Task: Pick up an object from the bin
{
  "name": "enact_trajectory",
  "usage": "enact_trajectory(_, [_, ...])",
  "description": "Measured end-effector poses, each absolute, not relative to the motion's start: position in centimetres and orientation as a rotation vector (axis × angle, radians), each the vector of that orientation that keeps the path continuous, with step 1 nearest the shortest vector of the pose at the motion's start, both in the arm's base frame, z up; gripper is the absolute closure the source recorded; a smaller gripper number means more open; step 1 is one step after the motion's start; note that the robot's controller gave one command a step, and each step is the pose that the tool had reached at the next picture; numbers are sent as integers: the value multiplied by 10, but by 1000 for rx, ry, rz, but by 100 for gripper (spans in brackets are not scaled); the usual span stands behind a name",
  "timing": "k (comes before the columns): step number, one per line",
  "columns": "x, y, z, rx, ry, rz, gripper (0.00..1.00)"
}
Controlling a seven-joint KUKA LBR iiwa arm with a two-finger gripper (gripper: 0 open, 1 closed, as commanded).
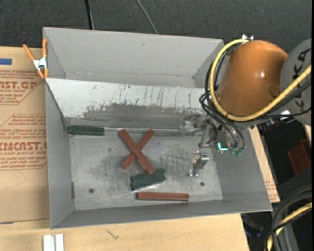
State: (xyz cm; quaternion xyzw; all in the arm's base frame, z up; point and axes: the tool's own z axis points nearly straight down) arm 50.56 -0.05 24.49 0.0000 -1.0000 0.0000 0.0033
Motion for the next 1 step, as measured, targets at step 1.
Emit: enact_trajectory(1, [507, -1, 249, 0, -3143, 0, 0])
